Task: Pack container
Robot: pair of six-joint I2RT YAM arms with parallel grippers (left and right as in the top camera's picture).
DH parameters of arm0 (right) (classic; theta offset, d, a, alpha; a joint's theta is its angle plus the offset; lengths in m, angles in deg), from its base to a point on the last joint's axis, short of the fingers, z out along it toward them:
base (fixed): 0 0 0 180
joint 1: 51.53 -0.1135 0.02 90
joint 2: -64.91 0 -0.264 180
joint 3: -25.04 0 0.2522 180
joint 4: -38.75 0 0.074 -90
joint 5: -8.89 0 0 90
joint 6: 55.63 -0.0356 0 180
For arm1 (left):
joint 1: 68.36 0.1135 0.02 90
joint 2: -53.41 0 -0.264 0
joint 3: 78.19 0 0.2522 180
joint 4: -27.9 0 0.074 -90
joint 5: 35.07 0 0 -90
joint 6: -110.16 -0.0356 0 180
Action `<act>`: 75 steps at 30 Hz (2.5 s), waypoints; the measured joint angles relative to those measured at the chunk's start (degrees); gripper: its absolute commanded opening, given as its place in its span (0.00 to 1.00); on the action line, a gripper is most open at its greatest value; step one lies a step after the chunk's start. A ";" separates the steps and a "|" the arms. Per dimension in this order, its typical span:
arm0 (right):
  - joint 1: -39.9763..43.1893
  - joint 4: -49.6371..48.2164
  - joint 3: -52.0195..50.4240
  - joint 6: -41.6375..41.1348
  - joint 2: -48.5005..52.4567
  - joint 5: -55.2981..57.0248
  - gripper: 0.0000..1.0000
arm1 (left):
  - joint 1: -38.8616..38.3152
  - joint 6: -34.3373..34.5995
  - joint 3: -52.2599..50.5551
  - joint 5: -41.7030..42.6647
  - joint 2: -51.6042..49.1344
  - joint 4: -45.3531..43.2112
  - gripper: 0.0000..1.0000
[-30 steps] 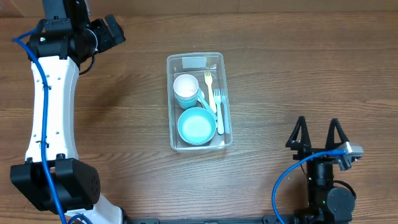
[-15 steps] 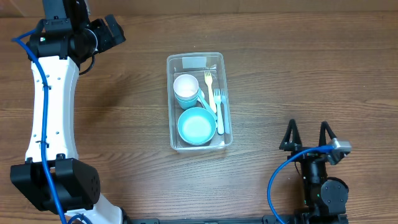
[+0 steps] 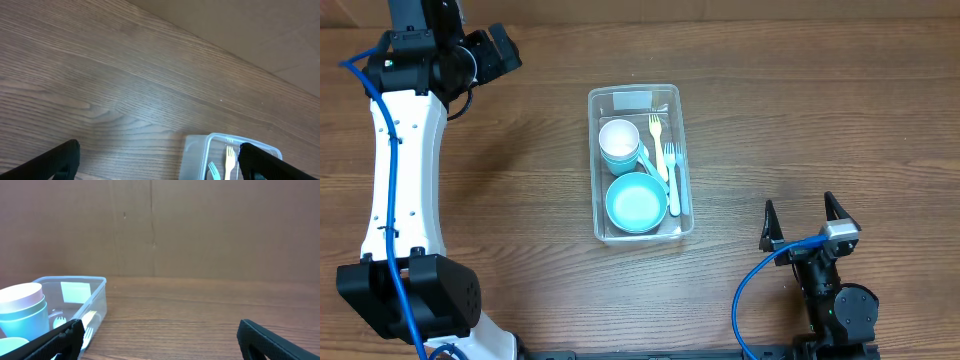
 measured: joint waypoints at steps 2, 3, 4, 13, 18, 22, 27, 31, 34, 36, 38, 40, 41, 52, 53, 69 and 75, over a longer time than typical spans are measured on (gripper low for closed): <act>0.00 0.04 0.00 0.26 0.00 -0.02 1.00 | 0.00 0.00 0.00 0.00 0.02 0.00 1.00; 0.00 0.09 0.00 0.31 0.00 -0.04 1.00 | 0.00 0.00 0.00 0.00 0.00 0.00 1.00; 0.00 0.04 0.00 0.35 0.00 -0.09 1.00 | 0.00 0.00 0.00 0.00 0.02 0.00 1.00; 0.00 0.24 0.00 0.39 0.00 -0.13 1.00 | 0.00 0.00 0.00 -0.02 0.02 0.00 1.00; 0.00 4.09 0.00 0.37 0.00 -0.15 1.00 | 0.00 0.00 0.00 0.00 0.00 0.00 1.00; 0.00 4.13 0.00 0.35 0.00 -0.15 1.00 | 0.00 0.00 0.00 0.00 0.02 0.00 1.00; 0.00 4.17 0.00 0.35 0.00 -0.15 1.00 | 0.00 0.00 0.00 0.00 0.00 0.00 1.00; 0.00 4.17 0.02 0.35 0.00 -0.13 1.00 | 0.00 0.00 0.00 -0.02 0.00 0.00 1.00; 0.00 4.17 0.00 0.35 0.00 -0.13 1.00 | -0.02 0.00 0.00 -0.02 0.22 0.04 1.00; 0.00 4.20 0.00 0.37 0.00 -0.15 1.00 | -0.13 0.00 0.00 -0.07 1.40 0.50 1.00; 0.00 4.17 0.00 0.37 0.00 -0.15 1.00 | -0.44 0.00 0.00 -0.17 4.13 1.09 1.00; 0.00 4.17 0.00 0.37 0.00 -0.15 1.00 | -1.49 0.00 0.00 -0.20 11.15 1.42 1.00; 0.00 4.17 0.00 0.37 0.00 -0.15 1.00 | -2.08 0.00 0.00 -0.20 14.80 1.46 1.00; 0.00 4.31 0.00 0.35 0.00 -0.15 1.00 | -3.13 -0.02 1.62 -4.22 55.69 8.33 1.00; 0.00 4.31 0.00 0.37 0.00 -0.15 1.00 | -3.13 -0.02 1.62 -4.48 58.40 10.80 1.00; 0.00 4.26 0.00 0.37 0.00 -0.13 1.00 | -3.13 -0.31 -29.20 -10.45 88.91 20.39 1.00; 0.00 4.28 0.00 0.42 0.00 -0.15 1.00 | -3.13 -5.38 -56.87 -10.47 96.94 -6.23 1.00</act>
